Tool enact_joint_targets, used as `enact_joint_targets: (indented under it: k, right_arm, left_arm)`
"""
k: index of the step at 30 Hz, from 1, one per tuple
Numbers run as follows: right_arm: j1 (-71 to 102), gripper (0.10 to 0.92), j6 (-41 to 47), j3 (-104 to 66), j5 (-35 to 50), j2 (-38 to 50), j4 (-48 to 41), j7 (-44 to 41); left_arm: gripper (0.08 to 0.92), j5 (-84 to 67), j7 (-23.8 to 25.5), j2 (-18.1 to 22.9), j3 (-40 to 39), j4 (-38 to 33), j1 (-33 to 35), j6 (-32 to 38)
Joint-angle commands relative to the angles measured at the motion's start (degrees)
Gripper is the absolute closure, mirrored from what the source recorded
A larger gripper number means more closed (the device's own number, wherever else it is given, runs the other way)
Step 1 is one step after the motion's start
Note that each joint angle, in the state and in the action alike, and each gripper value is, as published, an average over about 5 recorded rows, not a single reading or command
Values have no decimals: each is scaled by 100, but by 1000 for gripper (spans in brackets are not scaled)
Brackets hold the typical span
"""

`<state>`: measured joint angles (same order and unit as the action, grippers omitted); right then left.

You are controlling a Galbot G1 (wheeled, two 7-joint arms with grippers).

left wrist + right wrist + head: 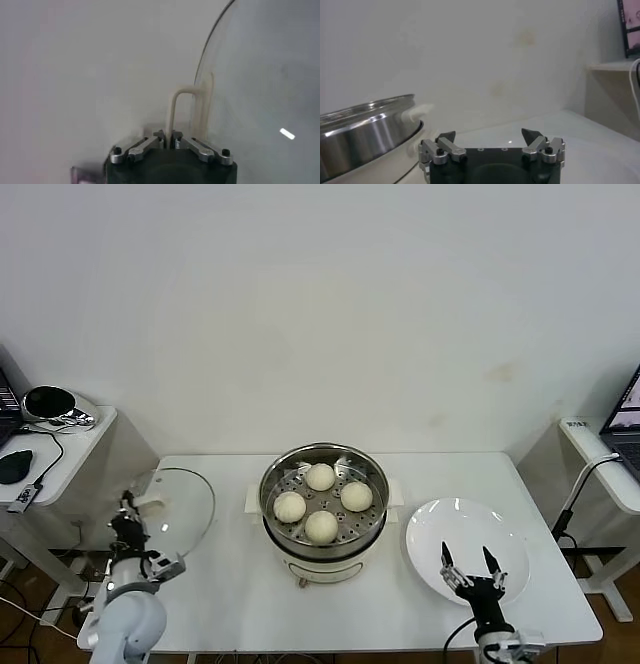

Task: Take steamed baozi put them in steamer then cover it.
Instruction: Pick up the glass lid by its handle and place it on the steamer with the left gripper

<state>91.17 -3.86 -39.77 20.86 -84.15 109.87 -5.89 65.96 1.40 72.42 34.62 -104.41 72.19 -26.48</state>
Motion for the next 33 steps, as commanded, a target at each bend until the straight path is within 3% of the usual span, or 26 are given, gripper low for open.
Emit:
enact_joint_targets:
  k: [1,6,16,25,33]
  right_arm:
    - [-29,203,212,-148,-73,100,-3,99]
    - [-84,203,490,-245,-384,70,77,168]
    - [-32,203,490,-338,-715,-190,259,156]
    - [-26,203,318,-404,-991,-504,4,207]
    - [-65,203,215,-470,-1150,-591,-236,225]
  left_arm:
    - [850,690,1019,-150,-109,-1558,100,-1474]
    - [850,1031,1530,-20,-633,-2017,-85,-1766]
    - [850,1489,1728,478,-1679,-1955,-467,-1636]
    - [850,1885,1755,1130,-2672,-1039,-1150,-1554]
    - [850,2077,1812,1543,-3274,-680,-1620,-1655]
